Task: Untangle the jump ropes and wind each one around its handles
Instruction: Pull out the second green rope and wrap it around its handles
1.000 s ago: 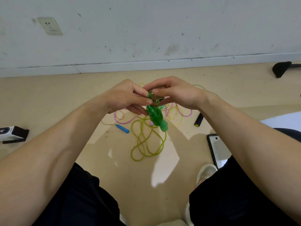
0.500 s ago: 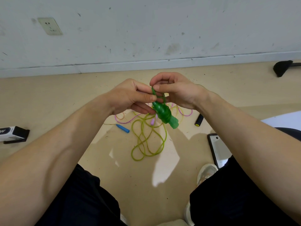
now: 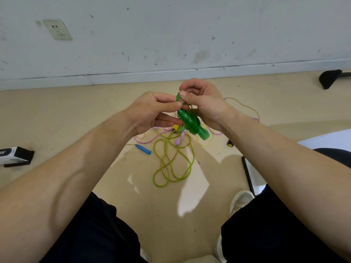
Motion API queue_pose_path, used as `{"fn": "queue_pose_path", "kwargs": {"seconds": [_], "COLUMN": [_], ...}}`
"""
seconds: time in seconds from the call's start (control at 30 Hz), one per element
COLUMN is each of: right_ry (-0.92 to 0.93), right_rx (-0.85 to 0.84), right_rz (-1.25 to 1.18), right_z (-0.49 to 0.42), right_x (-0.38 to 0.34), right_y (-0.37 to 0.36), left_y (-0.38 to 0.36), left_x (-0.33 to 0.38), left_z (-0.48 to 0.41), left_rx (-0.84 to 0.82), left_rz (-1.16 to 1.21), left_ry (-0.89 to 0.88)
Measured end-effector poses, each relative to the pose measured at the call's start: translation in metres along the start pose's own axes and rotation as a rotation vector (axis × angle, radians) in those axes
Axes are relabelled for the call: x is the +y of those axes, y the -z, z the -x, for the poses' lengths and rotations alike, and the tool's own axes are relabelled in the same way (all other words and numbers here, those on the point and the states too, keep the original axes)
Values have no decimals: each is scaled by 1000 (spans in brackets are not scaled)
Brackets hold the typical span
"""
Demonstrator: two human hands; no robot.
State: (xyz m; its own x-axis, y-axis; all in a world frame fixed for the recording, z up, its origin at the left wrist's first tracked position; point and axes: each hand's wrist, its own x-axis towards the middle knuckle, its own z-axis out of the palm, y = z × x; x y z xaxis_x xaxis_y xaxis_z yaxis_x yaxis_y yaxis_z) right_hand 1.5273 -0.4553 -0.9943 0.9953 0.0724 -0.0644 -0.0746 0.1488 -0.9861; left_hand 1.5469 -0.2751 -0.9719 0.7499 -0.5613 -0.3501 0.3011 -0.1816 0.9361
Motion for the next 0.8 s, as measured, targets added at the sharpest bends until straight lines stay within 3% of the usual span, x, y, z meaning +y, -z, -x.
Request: {"fn": "queue_pose_path", "kwargs": {"seconds": [0.4,0.8], "right_ry": [-91,-44], "right_rx": [-206,-163], "right_rz": [188,339], "right_z": [1,-2], "right_x": [-14,-7], "right_y": [8,7], "left_y": [3,-4], "left_x": [5,7], "left_z": [4,7], "left_rx": [26,173], "left_rz": [58,169], "left_ry": [50,89]}}
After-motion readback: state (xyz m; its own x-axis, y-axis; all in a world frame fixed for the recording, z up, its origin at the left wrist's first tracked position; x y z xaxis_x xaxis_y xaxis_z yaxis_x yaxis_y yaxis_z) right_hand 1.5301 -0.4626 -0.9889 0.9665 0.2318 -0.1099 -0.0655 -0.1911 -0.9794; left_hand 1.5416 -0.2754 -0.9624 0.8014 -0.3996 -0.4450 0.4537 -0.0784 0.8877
